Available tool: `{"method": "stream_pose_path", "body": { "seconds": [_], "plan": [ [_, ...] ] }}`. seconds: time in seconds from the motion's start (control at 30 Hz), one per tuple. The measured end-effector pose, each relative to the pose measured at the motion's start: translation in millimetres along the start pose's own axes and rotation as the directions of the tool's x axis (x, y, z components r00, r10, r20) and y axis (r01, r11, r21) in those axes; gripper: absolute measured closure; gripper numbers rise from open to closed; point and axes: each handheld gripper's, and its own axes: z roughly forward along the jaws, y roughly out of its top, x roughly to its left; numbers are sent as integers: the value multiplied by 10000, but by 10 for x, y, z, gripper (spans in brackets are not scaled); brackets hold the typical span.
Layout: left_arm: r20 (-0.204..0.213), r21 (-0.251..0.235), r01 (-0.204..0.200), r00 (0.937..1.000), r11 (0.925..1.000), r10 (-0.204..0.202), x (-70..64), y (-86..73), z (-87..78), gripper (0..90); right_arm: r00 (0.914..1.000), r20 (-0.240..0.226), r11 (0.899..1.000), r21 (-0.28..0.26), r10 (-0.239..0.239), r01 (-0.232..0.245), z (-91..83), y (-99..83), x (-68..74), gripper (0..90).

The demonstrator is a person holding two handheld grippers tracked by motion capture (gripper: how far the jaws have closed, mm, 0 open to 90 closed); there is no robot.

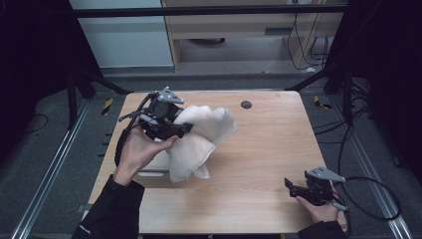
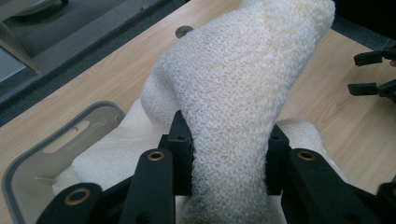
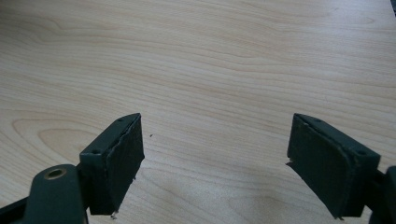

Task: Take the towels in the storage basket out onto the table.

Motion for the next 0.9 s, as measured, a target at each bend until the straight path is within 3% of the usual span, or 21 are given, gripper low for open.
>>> {"method": "stream_pose_path", "body": {
  "seconds": [0.4, 0.9],
  "plan": [
    [415, 201, -420, 9983, 9989, 411, -233, 126, 247, 647, 10000, -14, 10000, -35, 21, -21, -4, 2, -2, 185],
    [947, 403, -706, 9933, 9967, 665, -397, 150, 609, 647, 10000, -36, 10000, -50, 9, -9, -4, 2, -4, 188]
  ]
}}
